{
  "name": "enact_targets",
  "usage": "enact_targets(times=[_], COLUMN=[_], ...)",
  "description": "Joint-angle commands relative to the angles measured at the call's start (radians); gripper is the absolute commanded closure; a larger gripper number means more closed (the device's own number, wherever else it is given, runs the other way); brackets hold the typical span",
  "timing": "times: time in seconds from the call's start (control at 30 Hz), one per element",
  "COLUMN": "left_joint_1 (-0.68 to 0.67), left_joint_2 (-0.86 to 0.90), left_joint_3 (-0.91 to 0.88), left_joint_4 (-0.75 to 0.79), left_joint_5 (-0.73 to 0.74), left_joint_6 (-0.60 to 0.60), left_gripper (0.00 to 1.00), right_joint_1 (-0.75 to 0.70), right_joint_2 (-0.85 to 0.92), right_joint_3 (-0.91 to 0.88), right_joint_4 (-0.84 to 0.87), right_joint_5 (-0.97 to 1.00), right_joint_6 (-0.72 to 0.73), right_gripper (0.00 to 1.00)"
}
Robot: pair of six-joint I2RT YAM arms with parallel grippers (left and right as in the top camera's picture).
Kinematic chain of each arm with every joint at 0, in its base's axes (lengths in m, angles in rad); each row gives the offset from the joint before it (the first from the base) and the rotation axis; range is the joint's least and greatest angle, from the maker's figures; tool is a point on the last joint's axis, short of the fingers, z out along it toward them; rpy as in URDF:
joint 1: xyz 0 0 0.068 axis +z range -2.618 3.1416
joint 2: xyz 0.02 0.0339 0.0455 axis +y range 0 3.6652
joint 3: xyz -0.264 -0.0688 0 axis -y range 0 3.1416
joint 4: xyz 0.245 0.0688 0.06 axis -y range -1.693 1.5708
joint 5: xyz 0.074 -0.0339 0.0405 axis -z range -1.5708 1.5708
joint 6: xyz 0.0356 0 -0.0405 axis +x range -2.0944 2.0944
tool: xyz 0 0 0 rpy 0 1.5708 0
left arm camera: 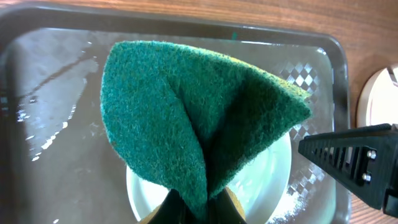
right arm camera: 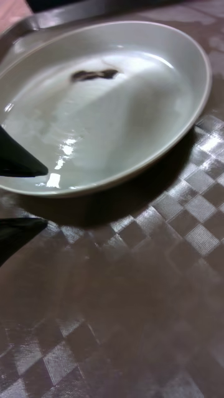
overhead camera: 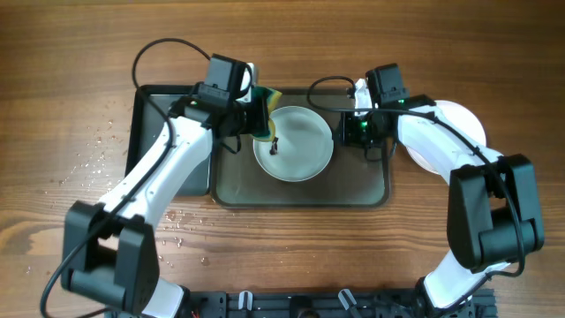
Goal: Clean dirty plates on tray and stack at the side
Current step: 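Bring the sponge with the left gripper onto the held plate, then scrub the dirty plate with the sponge while the right gripper holds it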
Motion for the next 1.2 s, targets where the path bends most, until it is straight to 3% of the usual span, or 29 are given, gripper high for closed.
enact_targets(times=[0.0,0.2,0.4,0.7,1.17], left_joint_1=[-0.02,-0.021,-0.021,-0.02,-0.017], left_joint_2=[0.04,0.094,0.112,0.118,0.118], left_joint_3=[0.021,0.021,0.021,0.021,0.021], left_joint_4=[0.026,0.047,0.047,0.043,-0.016], left_joint_5=[0.009,0.009,0.008,0.008,-0.079], left_joint_6=[-0.019,-0.019,-0.038,-0.038,-0.038], left_gripper=[0.96,0.96,0.96,0.96,0.96], right_joint_1=[0.005,0.005,0.005,0.041,0.079], right_joint_2=[0.016,0.016,0.016,0.017,0.016], right_joint_3=[-0.044,-0.087,-0.121,-0.121,-0.049], right_joint_4=[0.024,0.096,0.126,0.126,0.142], right_joint_5=[0.03,-0.101,-0.121,-0.172,-0.154], right_joint_6=[0.064,0.082,0.112,0.113,0.13], right_gripper=[0.78,0.81,0.86,0.86,0.74])
